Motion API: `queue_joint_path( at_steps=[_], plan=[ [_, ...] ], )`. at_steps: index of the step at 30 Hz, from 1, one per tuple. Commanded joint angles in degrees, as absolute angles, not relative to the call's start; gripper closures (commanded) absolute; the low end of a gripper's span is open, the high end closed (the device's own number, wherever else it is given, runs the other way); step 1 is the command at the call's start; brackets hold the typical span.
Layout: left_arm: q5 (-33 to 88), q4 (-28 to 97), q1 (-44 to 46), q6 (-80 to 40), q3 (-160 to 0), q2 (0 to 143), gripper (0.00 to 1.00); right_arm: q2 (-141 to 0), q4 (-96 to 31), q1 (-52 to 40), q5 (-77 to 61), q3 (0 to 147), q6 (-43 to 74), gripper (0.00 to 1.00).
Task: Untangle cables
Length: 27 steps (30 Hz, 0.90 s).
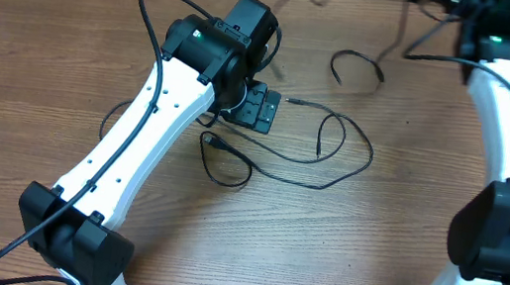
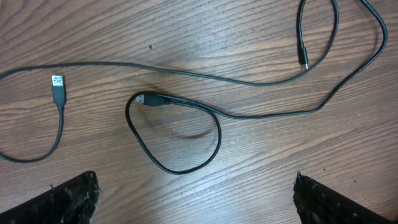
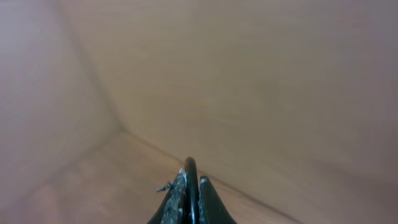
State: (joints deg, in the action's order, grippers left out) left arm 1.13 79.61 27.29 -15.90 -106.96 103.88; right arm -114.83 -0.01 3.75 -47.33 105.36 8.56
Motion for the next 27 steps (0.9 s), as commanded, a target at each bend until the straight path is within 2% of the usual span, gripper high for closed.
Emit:
queue_joint_path(
  at_steps=[1, 6, 19, 21, 22, 27],
  plan=[
    [1.5, 79.4, 27.4, -15.4, -106.8, 103.5, 0.0, -115.0, -4.2, 9.1, -42.6, 106.2, 1.3, 0.96],
    [1.5, 79.4, 27.4, -15.4, -106.8, 103.5, 0.0, -116.1, -10.0, 16.1, -29.8, 106.1, -0.7, 0.96],
    [1.5, 79.4, 27.4, -15.4, -106.8, 103.5, 0.0, -122.4, -13.1, 27.3, -21.6, 106.1, 0.2, 0.96],
    [1.5, 79.4, 27.4, -15.4, -106.8, 103.5, 0.0, -122.9, -13.8, 28.4, -19.7, 106.1, 1.9, 0.89],
    [1.5, 79.4, 27.4, -15.4, -106.8, 103.5, 0.0, -123.0, -14.3, 29.1, -18.4, 106.1, 3.6, 0.8],
    [1.5, 79.4, 27.4, -15.4, -106.8, 103.5, 0.0, -123.2, -15.4, 32.6, -14.6, 106.1, 9.8, 0.8]
  ],
)
